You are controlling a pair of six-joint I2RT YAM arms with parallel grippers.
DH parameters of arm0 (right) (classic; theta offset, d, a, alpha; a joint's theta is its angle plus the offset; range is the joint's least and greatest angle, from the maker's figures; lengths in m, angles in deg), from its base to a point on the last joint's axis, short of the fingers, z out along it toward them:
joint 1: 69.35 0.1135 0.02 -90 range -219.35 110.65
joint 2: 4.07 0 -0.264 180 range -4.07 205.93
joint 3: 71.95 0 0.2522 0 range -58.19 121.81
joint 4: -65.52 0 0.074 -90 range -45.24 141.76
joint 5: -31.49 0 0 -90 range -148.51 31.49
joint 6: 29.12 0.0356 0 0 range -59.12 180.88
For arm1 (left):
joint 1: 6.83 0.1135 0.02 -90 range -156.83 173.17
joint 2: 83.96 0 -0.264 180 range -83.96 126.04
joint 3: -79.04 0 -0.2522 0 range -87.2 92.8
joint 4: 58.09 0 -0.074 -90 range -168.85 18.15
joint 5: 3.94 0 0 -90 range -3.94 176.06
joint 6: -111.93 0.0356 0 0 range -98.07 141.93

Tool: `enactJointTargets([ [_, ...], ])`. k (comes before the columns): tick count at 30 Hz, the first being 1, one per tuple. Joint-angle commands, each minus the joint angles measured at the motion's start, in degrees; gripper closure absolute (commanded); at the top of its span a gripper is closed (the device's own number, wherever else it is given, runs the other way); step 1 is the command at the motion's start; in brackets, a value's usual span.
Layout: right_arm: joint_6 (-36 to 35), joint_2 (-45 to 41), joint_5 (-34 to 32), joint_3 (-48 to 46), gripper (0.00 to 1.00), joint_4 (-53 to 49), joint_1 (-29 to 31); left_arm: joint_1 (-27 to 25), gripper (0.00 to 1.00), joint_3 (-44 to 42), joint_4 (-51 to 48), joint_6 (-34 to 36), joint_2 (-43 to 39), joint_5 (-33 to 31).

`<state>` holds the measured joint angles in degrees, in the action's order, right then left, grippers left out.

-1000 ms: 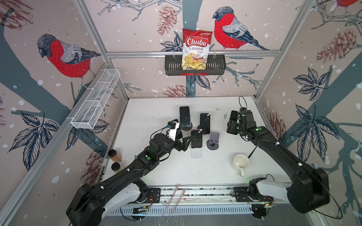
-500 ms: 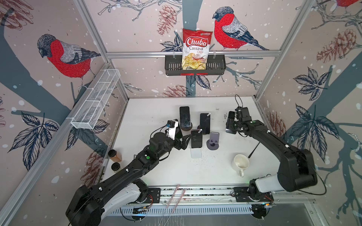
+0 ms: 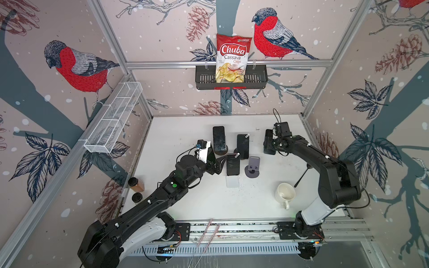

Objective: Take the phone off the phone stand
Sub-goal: 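Carry the teal phone farther from the robot and lower it onto the table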

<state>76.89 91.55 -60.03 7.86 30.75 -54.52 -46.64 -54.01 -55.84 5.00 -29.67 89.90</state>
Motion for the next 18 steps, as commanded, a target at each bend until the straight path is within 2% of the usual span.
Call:
enactJointTargets([
  [1, -1.5, 1.8, 1.2, 1.4, 0.39, 2.2, 0.2, 0.0, 0.03, 0.7, 0.0, 1.0, 0.7, -0.9],
  [18, -3.4, 10.9, 1.9, 7.4, 0.33, -0.3, 0.8, 0.1, 0.03, 1.0, 0.2, 1.5, 2.4, -2.6],
])
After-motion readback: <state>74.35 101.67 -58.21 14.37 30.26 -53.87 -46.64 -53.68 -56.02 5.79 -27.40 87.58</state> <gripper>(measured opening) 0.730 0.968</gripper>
